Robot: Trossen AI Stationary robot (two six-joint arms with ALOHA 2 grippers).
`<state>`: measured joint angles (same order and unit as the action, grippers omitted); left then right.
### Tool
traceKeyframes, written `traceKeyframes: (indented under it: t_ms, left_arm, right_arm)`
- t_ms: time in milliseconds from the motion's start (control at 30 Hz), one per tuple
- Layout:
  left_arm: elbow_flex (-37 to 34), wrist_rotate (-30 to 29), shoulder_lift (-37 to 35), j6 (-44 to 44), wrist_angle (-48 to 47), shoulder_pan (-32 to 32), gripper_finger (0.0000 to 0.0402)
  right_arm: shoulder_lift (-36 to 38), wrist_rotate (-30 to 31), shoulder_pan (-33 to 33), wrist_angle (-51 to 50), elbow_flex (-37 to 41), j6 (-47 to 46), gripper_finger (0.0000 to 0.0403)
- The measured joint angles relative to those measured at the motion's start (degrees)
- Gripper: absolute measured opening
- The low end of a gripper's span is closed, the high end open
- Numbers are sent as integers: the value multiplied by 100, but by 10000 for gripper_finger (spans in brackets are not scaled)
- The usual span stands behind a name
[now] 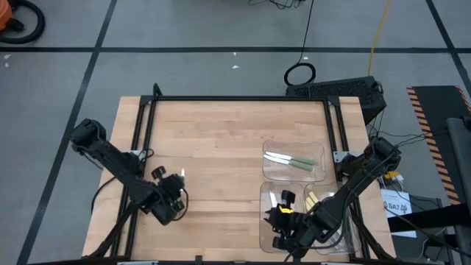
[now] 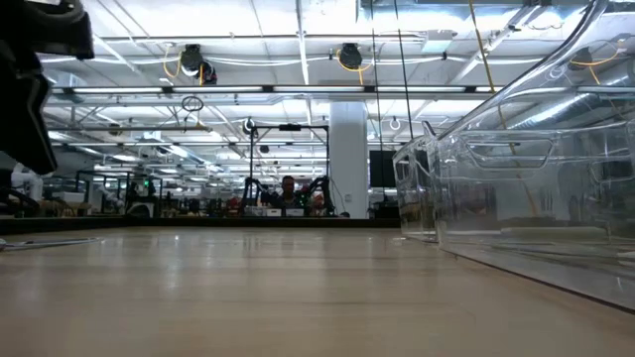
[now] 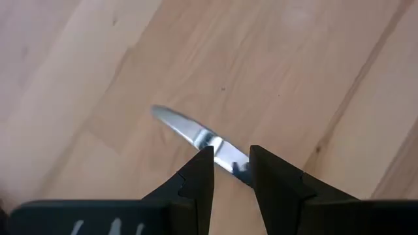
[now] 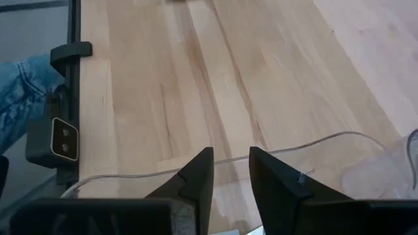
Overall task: Sort silverware by color (type)
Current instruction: Put the green knife into the top transparent bin
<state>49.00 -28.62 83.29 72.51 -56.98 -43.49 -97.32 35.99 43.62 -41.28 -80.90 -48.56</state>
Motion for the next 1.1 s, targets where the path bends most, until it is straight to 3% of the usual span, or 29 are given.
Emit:
traceKeyframes:
  t_ms: [133,300,567,733,1100]
  left_arm:
    - [-5,-70,0,763,162,-181,106]
    - [-5,-84,0,911,315,-216,113]
    - [-5,-85,612,1734,318,-346,172]
    - [-5,390,993,2483,318,-356,202]
    - [1,695,1127,3428,657,-575,204]
  right_arm:
    - [0,8,-57,-25,0,149,91]
    - [0,-1,-87,-76,0,169,91]
    - [0,-18,-87,-257,0,494,91]
    - [-1,-20,-87,-476,0,493,91]
    - [-2,-9,-119,-598,0,641,91]
